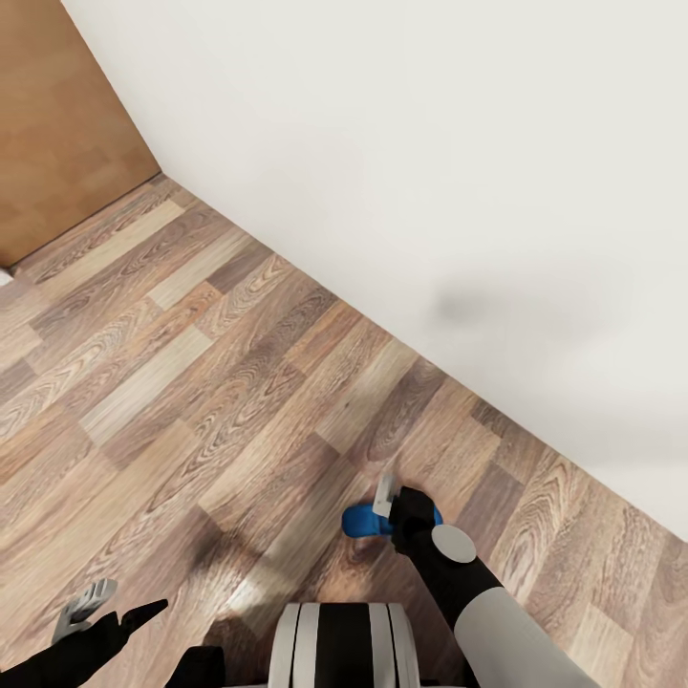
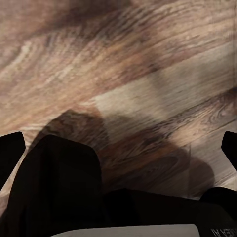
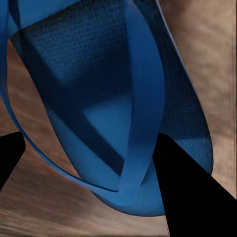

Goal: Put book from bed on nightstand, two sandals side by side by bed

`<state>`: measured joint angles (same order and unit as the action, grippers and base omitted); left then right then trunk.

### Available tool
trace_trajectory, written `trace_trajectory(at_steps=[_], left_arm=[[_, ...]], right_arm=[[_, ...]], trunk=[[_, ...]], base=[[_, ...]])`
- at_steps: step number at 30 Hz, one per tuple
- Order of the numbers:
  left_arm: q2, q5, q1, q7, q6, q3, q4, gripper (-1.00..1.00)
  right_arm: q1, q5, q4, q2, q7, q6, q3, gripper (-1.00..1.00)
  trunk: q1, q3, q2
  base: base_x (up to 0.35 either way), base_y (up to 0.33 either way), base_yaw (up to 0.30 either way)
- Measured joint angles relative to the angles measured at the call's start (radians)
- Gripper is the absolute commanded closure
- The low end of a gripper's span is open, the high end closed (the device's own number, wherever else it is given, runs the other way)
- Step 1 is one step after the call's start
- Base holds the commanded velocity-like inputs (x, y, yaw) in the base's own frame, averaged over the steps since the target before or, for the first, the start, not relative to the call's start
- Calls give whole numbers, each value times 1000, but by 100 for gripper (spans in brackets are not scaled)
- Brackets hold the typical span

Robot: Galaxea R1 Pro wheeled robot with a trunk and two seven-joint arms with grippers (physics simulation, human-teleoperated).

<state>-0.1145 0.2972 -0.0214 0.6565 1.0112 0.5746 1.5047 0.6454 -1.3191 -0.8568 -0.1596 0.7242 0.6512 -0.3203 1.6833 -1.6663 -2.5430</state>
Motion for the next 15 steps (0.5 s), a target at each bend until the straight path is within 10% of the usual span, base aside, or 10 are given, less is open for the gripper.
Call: trace_trajectory(at_steps=[15], left_arm=[[-2, -2, 0, 0, 0, 3, -1, -100]], right_arm=[[0, 11, -7, 5, 11, -6, 7, 100]], trunk=[[-7, 58, 3]], base=[[0, 0, 0]])
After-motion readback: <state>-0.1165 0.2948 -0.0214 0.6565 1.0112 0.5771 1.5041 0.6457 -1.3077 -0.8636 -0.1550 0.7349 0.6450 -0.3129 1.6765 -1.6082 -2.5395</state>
